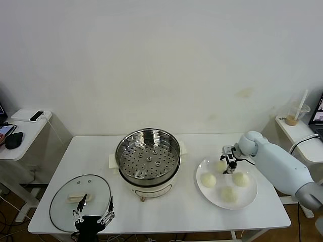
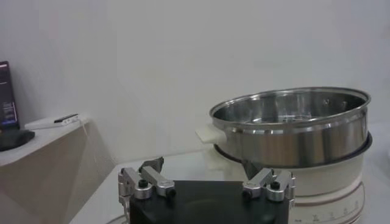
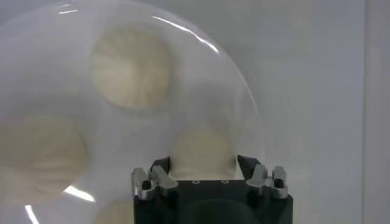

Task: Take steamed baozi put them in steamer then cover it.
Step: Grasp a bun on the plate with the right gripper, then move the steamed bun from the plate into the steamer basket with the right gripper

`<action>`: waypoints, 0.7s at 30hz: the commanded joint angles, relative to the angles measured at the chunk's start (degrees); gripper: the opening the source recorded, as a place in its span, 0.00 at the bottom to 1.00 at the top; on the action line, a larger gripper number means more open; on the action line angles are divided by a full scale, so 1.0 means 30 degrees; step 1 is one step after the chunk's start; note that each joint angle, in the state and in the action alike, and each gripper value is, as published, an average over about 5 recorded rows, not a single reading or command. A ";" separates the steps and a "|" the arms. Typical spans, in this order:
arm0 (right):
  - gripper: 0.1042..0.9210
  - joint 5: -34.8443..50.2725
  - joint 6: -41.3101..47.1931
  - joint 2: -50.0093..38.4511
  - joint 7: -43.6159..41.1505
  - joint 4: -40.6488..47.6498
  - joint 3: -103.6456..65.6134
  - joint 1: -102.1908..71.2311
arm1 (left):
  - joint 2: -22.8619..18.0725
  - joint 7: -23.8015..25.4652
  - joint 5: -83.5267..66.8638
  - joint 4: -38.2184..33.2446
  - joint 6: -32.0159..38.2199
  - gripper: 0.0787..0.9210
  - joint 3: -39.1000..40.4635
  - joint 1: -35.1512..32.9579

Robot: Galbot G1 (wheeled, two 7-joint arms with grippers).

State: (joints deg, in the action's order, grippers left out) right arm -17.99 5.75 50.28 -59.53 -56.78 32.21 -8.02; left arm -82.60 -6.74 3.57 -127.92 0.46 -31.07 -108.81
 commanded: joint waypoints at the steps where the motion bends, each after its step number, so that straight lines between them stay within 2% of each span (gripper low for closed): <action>1: 0.69 -0.0125 0.0027 0.0132 0.0013 0.0140 0.0121 0.0044 | 0.0009 -0.0009 0.0008 0.0015 0.0015 0.88 0.0015 -0.0007; 10: 0.69 0.1405 0.0094 -0.1575 -0.0457 -0.2560 0.0711 0.1078 | 0.0095 -0.0059 -0.0017 0.0291 0.0029 0.88 0.0141 0.0184; 17: 0.70 0.4806 0.0738 -0.4163 -0.0619 -0.6059 0.3010 0.4264 | 0.0322 -0.0061 -0.0101 0.0358 0.0000 0.88 0.0224 0.0427; 21: 0.69 0.6780 0.1111 -0.4445 -0.0563 -0.7095 0.4513 0.6838 | 0.0471 -0.0069 -0.0240 0.0360 -0.0005 0.88 0.0204 0.0500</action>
State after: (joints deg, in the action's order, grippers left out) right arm -3.58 8.52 41.18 -60.95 -71.79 42.25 6.44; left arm -81.10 -6.94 2.78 -126.87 0.49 -30.50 -107.34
